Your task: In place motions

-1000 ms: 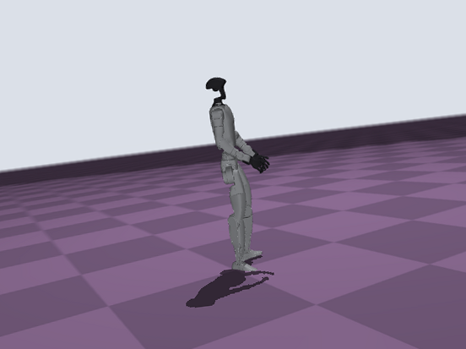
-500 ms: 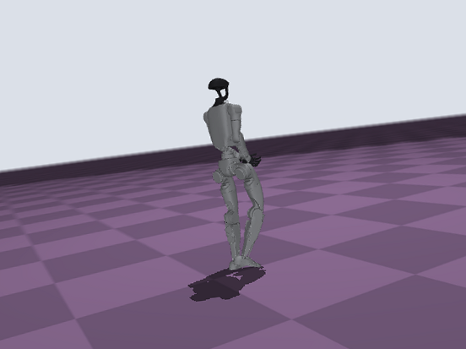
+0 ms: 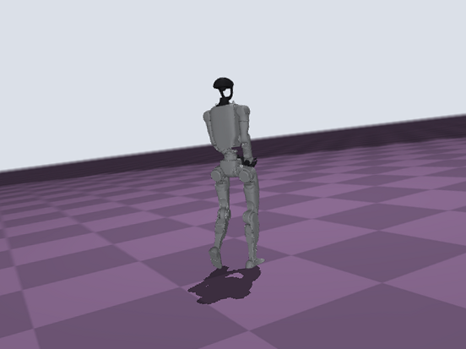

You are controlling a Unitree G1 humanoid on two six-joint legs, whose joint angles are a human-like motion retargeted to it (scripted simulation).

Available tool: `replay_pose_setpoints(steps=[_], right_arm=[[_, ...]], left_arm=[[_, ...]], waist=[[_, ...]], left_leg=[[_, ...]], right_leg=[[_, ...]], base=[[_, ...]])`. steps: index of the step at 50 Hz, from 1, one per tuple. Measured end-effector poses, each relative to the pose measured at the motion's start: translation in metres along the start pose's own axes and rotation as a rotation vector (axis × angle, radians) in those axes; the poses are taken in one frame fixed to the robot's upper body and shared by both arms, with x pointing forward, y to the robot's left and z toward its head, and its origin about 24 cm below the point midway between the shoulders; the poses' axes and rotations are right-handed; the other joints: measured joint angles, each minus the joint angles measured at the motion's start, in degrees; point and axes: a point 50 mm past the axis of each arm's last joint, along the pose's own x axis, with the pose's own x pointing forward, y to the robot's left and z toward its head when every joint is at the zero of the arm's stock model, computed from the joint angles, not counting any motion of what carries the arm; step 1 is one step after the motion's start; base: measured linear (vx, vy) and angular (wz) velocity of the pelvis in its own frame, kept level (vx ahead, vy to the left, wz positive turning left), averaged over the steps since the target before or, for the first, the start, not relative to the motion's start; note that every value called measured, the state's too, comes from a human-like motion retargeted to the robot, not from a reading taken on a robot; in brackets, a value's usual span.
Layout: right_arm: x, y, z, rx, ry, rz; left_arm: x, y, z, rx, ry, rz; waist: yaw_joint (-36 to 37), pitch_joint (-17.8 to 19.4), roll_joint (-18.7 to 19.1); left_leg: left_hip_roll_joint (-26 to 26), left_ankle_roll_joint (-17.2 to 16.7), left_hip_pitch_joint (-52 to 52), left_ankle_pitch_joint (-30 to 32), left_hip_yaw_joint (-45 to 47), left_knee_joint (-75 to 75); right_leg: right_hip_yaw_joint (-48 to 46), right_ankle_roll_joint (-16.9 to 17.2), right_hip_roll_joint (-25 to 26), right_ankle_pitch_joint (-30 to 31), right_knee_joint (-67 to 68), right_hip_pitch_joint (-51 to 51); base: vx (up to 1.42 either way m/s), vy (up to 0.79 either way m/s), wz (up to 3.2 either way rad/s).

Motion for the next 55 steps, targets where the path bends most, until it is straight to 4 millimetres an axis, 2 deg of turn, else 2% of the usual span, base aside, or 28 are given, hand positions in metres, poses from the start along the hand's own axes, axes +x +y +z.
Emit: replay_pose_setpoints(steps=[2,4,5,8,9,10,12,15,17,20,22,25,28,30,32,34,36,38,40,42,45,50,55], right_arm=[[-0.001,-0.002,-0.002,0.007,0.011,-0.011],[-0.001,-0.004,-0.002,0.006,0.022,-0.017],[-0.001,-0.006,-0.001,-0.002,0.025,-0.02],[-0.006,-0.011,-0.001,-0.042,0.014,-0.044],[-0.008,-0.013,-0.002,-0.051,0.016,-0.055],[-0.011,-0.016,-0.004,-0.058,0.02,-0.067],[-0.013,-0.017,-0.012,-0.063,0.052,-0.073],[-0.016,-0.018,-0.02,-0.078,0.112,-0.063],[-0.018,-0.021,-0.021,-0.099,0.143,-0.059],[-0.02,-0.027,-0.02,-0.149,0.17,-0.055],[-0.021,-0.03,-0.019,-0.182,0.179,-0.062],[-0.023,-0.036,-0.015,-0.238,0.188,-0.08],[-0.029,-0.047,-0.014,-0.337,0.238,-0.087],[-0.036,-0.057,-0.02,-0.436,0.311,-0.091],[-0.049,-0.071,-0.036,-0.55,0.447,-0.127],[-0.068,-0.084,-0.062,-0.627,0.639,-0.209],[-0.09,-0.097,-0.082,-0.653,0.84,-0.329],[-0.113,-0.107,-0.095,-0.626,1.012,-0.415],[-0.131,-0.109,-0.108,-0.563,1.113,-0.422],[-0.142,-0.106,-0.121,-0.473,1.116,-0.403],[-0.149,-0.1,-0.134,-0.316,1.024,-0.426],[-0.154,-0.084,-0.155,-0.016,0.87,-0.476],[-0.163,-0.072,-0.171,0.145,0.879,-0.499]], left_arm=[[-0.001,0.0,-0.004,-0.012,0.018,-0.003],[0.001,-0.003,-0.009,-0.042,0.031,-0.009],[0.002,-0.006,-0.01,-0.059,0.035,-0.014],[0.005,-0.014,-0.015,-0.08,0.061,-0.057],[0.004,-0.014,-0.017,-0.076,0.074,-0.066],[0.003,-0.013,-0.02,-0.071,0.089,-0.072],[-0.005,-0.005,-0.026,-0.065,0.112,-0.035],[-0.019,0.012,-0.036,-0.082,0.138,0.056],[-0.031,0.025,-0.044,-0.107,0.155,0.14],[-0.052,0.044,-0.059,-0.164,0.187,0.282],[-0.066,0.055,-0.072,-0.21,0.227,0.381],[-0.088,0.066,-0.091,-0.285,0.287,0.52],[-0.112,0.067,-0.116,-0.41,0.36,0.635],[-0.128,0.062,-0.135,-0.517,0.414,0.709],[-0.147,0.055,-0.154,-0.61,0.488,0.782],[-0.168,0.047,-0.17,-0.677,0.581,0.855],[-0.182,0.043,-0.179,-0.689,0.691,0.912],[-0.193,0.044,-0.181,-0.624,0.823,0.939],[-0.201,0.05,-0.18,-0.492,0.935,0.913],[-0.204,0.063,-0.172,-0.315,0.984,0.846],[-0.197,0.08,-0.157,-0.131,0.975,0.784],[-0.178,0.087,-0.144,-0.119,0.888,0.763],[-0.167,0.09,-0.135,-0.116,0.849,0.759]], waist=[[0.52,0.34,0.31],[0.84,1.0,1.37],[1.06,1.33,1.93],[0.94,0.75,2.4],[0.75,0.13,2.59],[0.53,-0.58,2.85],[1.62,-1.07,3.78],[3.62,-0.42,6.24],[4.1,0.1,7.66],[3.34,-0.14,8.7],[3.13,-0.69,8.64],[3.11,-1.55,8.08],[4.19,-3.71,6.16],[4.92,-5.87,4.85],[4.72,-8.7,5.33],[3.82,-10.84,5.9],[3.95,-10.8,7.33],[2.89,-9.57,9.77],[2.11,-8.29,11.09],[0.7,-7.19,11.44],[-0.82,-4.66,11.29],[-5.4,-1.29,9.52],[-9.13,0.4,4.48]], left_leg=[[4.15,0.0,-0.35,-6.08,4.94,3.98],[5.82,0.0,-2.06,-7.65,9.67,5.07],[5.3,0.0,-3.5,-7.3,11.4,4.53],[-2.25,0.0,-9.03,-2.55,14.45,-5.21],[-4.63,-1.01,-10.52,-0.7,15.02,-10.74],[-6.85,-2.51,-11.97,1.22,15.43,-17.01],[-7.09,-8.52,-12.24,2.65,15.83,-28.07],[-4.72,-18.18,-12.74,2.74,14.88,-42.02],[-2.63,-23.34,-14.13,1.44,13.61,-47.21],[0.01,-27.88,-17.24,-0.63,12.21,-50.41],[1.87,-28.68,-17.91,-0.68,15.22,-50.76],[3.95,-26.76,-16.48,0.39,22.31,-49.83],[3.5,-22.41,-13.48,0.37,26.32,-47.51],[2.13,-18.82,-12.0,4.42,29.47,-47.36],[-0.69,-17.84,-13.99,7.63,16.6,-48.6],[-1.44,-15.79,-12.81,5.38,15.18,-48.48],[-0.49,-15.14,-10.63,3.95,14.51,-48.95],[1.15,-14.84,-8.16,2.01,13.2,-48.61],[1.48,-14.5,-5.84,0.5,10.85,-48.66],[0.93,-13.52,-4.05,-0.88,9.29,-48.79],[0.25,-11.56,-1.54,-3.23,8.45,-48.12],[-3.29,-8.24,1.77,-6.44,3.38,-47.06],[-10.1,-6.13,8.52,-9.11,-0.33,-48.75]], right_leg=[[-0.86,-1.11,0.82,-1.29,-0.75,2.08],[-1.63,-0.84,0.99,-2.01,-1.72,3.8],[-1.87,-0.42,0.73,-2.15,-2.22,4.43],[-3.93,2.34,-3.37,-2.13,-2.72,3.66],[-5.03,3.01,-4.49,-2.42,-2.6,3.04],[-6.28,3.54,-5.39,-2.87,-2.38,2.36],[-6.9,3.04,-4.16,-4.24,-2.09,2.73],[-7.29,2.01,-0.58,-6.45,-2.07,4.97],[-7.76,1.95,1.11,-7.97,-2.34,7.13],[-9.62,2.15,2.27,-10.16,-2.86,9.92],[-11.18,2.24,2.43,-11.68,-2.71,11.54],[-14.5,2.52,2.15,-14.53,-1.76,13.88],[-17.13,2.6,0.44,-15.47,-0.43,15.74],[-18.13,2.87,-0.99,-13.73,0.67,16.85],[-19.77,2.26,-0.9,-9.31,2.68,17.32],[-21.92,0.31,-1.61,-2.94,6.79,17.14],[-23.76,-3.06,-2.76,3.39,13.69,16.15],[-27.06,-6.72,-3.66,5.02,23.54,13.98],[-26.52,-8.08,-4.9,0.59,34.25,9.33],[-23.9,-7.89,-4.71,-2.46,41.43,3.52],[-19.62,-7.96,-1.21,-4.46,43.0,-3.37],[-14.22,-4.44,2.3,-2.13,29.93,-12.35],[-7.02,-0.19,0.07,3.42,6.52,-15.02]], base=[[0.42,-0.25,0.3],[0.21,0.14,0.37],[0.07,0.36,0.53],[0.02,0.47,0.92],[0.03,0.39,1.22],[0.17,0.2,0.91],[0.31,0.0,0.31],[0.35,-0.06,-0.06],[0.46,-0.05,0.12],[0.54,-0.04,0.49],[0.59,-0.03,0.64],[0.59,-0.03,0.77],[0.72,0.0,0.65],[0.88,0.06,0.6],[0.9,0.06,0.94],[0.85,0.04,0.72],[0.79,0.02,0.56],[0.7,-0.01,1.19],[0.66,-0.08,1.17],[0.62,-0.12,1.36],[0.56,-0.2,1.26],[0.51,-0.26,1.4],[0.5,-0.3,1.25]])
